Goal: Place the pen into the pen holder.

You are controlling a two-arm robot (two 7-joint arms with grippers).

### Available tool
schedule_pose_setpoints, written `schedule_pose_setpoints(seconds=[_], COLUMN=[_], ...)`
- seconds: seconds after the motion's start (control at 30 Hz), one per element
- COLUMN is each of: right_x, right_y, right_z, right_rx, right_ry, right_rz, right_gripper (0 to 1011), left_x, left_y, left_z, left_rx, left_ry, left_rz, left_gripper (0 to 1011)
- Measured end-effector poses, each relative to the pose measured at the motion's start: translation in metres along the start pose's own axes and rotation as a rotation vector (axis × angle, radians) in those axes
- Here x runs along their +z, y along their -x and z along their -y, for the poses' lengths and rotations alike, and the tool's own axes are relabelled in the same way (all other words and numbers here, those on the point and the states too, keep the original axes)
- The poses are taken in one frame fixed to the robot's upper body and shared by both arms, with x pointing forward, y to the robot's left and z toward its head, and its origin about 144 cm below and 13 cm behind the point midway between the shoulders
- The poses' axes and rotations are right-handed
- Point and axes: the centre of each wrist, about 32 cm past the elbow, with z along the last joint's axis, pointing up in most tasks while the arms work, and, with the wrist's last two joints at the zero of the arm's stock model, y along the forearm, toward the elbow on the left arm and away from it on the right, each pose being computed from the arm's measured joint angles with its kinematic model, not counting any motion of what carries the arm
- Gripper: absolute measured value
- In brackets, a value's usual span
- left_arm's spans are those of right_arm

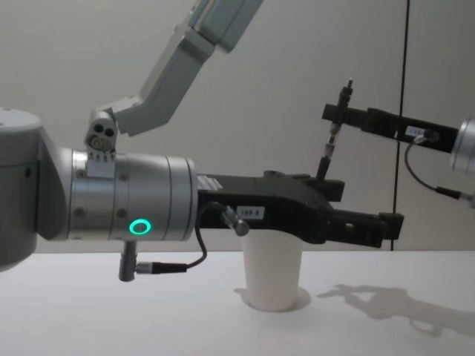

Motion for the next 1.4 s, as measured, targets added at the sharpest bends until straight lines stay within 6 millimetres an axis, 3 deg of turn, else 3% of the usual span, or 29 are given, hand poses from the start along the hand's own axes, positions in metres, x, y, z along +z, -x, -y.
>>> schedule_pose_setpoints(seconds=[1.17, 1.4], right_x=[-0.005, -0.005], right_y=[0.008, 0.009], right_z=[-0.019, -0.021], right_rx=[0.02, 0.019], right_ry=[0.043, 0.051], right_rz=[-0.02, -0.021], right_gripper=[168, 353], left_x=[0.0, 0.0], left_y=[0.0, 0.0], left_z=[0.0, 0.0], left_rx=[0.0, 0.0], left_ry=[0.0, 0.0], left_rz=[0.0, 0.0], left_gripper=[1004, 1004])
